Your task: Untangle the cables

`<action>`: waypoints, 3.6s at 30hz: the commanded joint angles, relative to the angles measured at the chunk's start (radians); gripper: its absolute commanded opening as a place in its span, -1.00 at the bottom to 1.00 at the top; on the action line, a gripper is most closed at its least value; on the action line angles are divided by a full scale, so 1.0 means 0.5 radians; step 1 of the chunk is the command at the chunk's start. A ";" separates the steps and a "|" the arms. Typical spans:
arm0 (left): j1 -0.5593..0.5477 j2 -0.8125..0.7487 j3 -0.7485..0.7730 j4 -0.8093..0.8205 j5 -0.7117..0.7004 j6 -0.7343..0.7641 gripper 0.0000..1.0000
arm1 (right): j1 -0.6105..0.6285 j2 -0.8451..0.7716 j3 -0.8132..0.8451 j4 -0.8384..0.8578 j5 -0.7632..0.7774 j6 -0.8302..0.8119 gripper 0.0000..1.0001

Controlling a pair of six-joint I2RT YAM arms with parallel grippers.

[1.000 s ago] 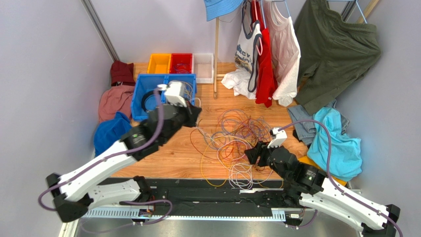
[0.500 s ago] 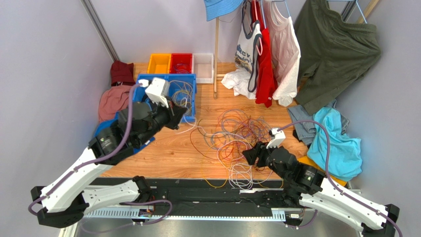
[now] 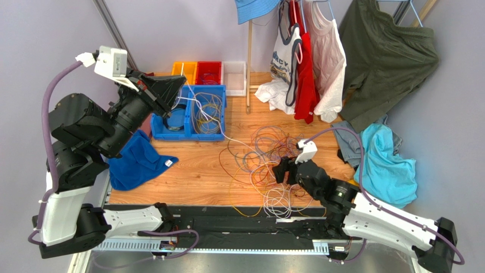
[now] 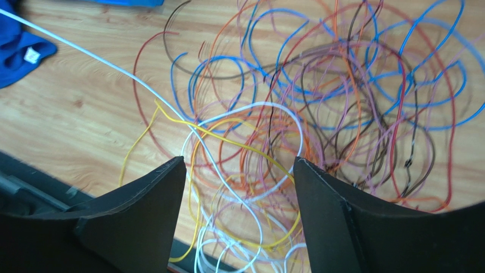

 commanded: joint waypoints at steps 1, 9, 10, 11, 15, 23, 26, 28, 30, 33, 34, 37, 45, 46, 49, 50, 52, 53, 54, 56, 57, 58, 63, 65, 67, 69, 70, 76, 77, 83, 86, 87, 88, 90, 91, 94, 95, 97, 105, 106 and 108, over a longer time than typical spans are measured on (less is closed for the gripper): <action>-0.001 0.123 0.179 -0.104 0.049 0.109 -1.00 | -0.007 0.264 0.235 0.324 0.223 -0.230 0.49; -0.001 0.178 0.213 -0.153 0.065 0.106 -1.00 | -0.004 0.607 0.459 0.561 0.030 -0.338 0.48; -0.001 0.175 0.210 -0.154 0.062 0.106 -1.00 | -0.007 0.638 0.471 0.592 0.021 -0.353 0.48; -0.001 0.169 0.207 -0.154 0.062 0.106 -1.00 | -0.007 0.681 0.508 0.595 0.008 -0.362 0.48; -0.001 0.160 0.213 -0.153 0.065 0.106 -1.00 | -0.010 0.887 0.612 0.592 0.011 -0.381 0.47; -0.001 0.141 0.207 -0.184 0.074 0.106 -1.00 | -0.059 1.255 0.769 0.521 0.115 -0.335 0.35; -0.001 0.104 0.170 -0.181 0.068 0.106 -1.00 | -0.120 1.338 0.812 0.491 0.128 -0.335 0.12; -0.001 0.068 0.134 -0.175 0.052 0.103 -1.00 | -0.160 1.375 0.858 0.442 0.128 -0.338 -0.28; -0.001 0.037 0.076 -0.175 0.037 0.100 -1.00 | -0.187 1.372 0.892 0.378 0.149 -0.353 -0.72; -0.001 -0.064 -0.098 -0.138 -0.015 0.069 -1.00 | -0.191 1.259 0.971 0.307 0.186 -0.451 -1.00; -0.001 -0.143 -0.179 -0.114 -0.039 0.048 -1.00 | -0.191 1.161 1.057 0.279 0.195 -0.476 -1.00; -0.001 -0.361 -0.605 0.061 -0.083 -0.044 -1.00 | -0.194 0.964 1.232 0.169 0.083 -0.568 -1.00; -0.001 -0.773 -1.733 0.834 0.239 -0.253 -0.86 | -0.191 1.104 2.390 -0.358 -0.663 -0.534 -1.00; -0.001 -0.782 -1.802 0.907 0.282 -0.262 -0.83 | -0.191 1.126 2.429 -0.377 -0.758 -0.501 -1.00; -0.001 -0.801 -2.041 1.248 0.497 -0.272 -0.38 | -0.191 1.175 2.395 -0.408 -0.829 -0.446 -1.00; -0.001 -0.804 -2.157 1.428 0.576 -0.290 -0.27 | -0.188 1.178 2.347 -0.384 -0.842 -0.424 -1.00; -0.001 -0.813 -2.250 1.604 0.644 -0.296 -0.04 | -0.191 1.172 2.181 -0.329 -0.930 -0.375 -1.00; -0.001 -0.813 -2.323 1.732 0.696 -0.293 0.02 | -0.191 1.166 2.126 -0.256 -0.955 -0.320 -1.00; -0.001 -0.819 -2.354 1.782 0.712 -0.296 0.10 | -0.191 1.151 2.077 -0.222 -0.973 -0.292 -1.00; -0.001 -0.822 -2.422 1.868 0.739 -0.296 0.15 | -0.191 1.148 1.978 -0.182 -1.010 -0.252 -1.00; -0.001 -0.834 -2.446 1.890 0.740 -0.296 0.21 | -0.188 1.145 1.957 -0.172 -1.013 -0.246 -1.00; -0.001 -0.844 -2.471 1.911 0.740 -0.299 0.25 | -0.188 1.145 1.920 -0.166 -1.016 -0.243 -1.00; -0.001 -0.887 -2.686 2.175 0.838 -0.345 0.41 | -0.188 1.129 1.840 -0.114 -1.038 -0.206 -1.00; -0.001 -0.884 -2.762 2.288 0.896 -0.361 0.46 | -0.188 1.126 1.822 -0.108 -1.038 -0.206 -1.00; -0.001 -0.871 -2.808 2.331 0.924 -0.373 0.50 | -0.184 1.123 1.818 -0.111 -1.035 -0.209 -1.00; -0.001 -0.856 -2.876 2.374 0.951 -0.382 0.53 | -0.181 1.111 1.809 -0.111 -1.035 -0.206 -1.00; -0.001 -0.850 -2.903 2.393 0.948 -0.382 0.54 | -0.184 1.108 1.809 -0.117 -1.035 -0.209 -1.00; -0.007 -0.813 -3.103 2.540 0.911 -0.379 0.64 | -0.181 1.080 1.809 -0.129 -1.038 -0.206 -1.00; -0.013 -0.801 -3.121 2.540 0.905 -0.367 0.65 | -0.178 1.077 1.809 -0.135 -1.038 -0.209 -1.00; -0.023 -0.657 -3.167 2.687 0.920 -0.373 0.65 | -0.157 1.062 1.815 -0.129 -1.047 -0.200 -1.00; -0.023 -0.510 -3.158 2.791 0.939 -0.394 0.63 | -0.145 1.059 1.815 -0.120 -1.050 -0.194 -1.00; -0.023 -0.482 -3.149 2.819 0.945 -0.397 0.58 | -0.142 1.056 1.815 -0.120 -1.056 -0.188 -1.00; -0.023 -0.451 -3.140 2.880 0.954 -0.404 0.54 | -0.139 1.056 1.812 -0.123 -1.056 -0.188 -1.00; -0.023 -0.371 -3.131 2.936 0.970 -0.413 0.40 | -0.129 1.047 1.794 -0.120 -1.056 -0.185 -1.00; -0.026 -0.344 -3.119 2.994 0.976 -0.422 0.31 | -0.132 1.044 1.788 -0.111 -1.059 -0.178 -1.00; -0.026 -0.267 -3.097 3.074 0.994 -0.434 -0.08 | -0.126 1.019 1.748 -0.108 -1.050 -0.175 -1.00; -0.026 -0.249 -3.094 3.086 1.009 -0.440 -0.26 | -0.129 0.998 1.736 -0.114 -1.041 -0.178 -1.00; -0.026 -0.255 -3.094 3.105 1.019 -0.444 -0.73 | -0.126 0.958 1.696 -0.117 -1.017 -0.191 -1.00; -0.023 -0.736 -2.877 2.130 0.786 -0.444 -1.00 | -0.129 0.749 1.503 -0.282 -0.708 -0.252 0.32; -0.023 -0.782 -2.712 1.950 0.695 -0.410 -1.00 | -0.126 0.697 1.436 -0.352 -0.643 -0.255 0.37; -0.023 -0.862 -2.509 1.424 0.562 -0.382 -1.00 | -0.126 0.639 1.353 -0.414 -0.462 -0.258 0.44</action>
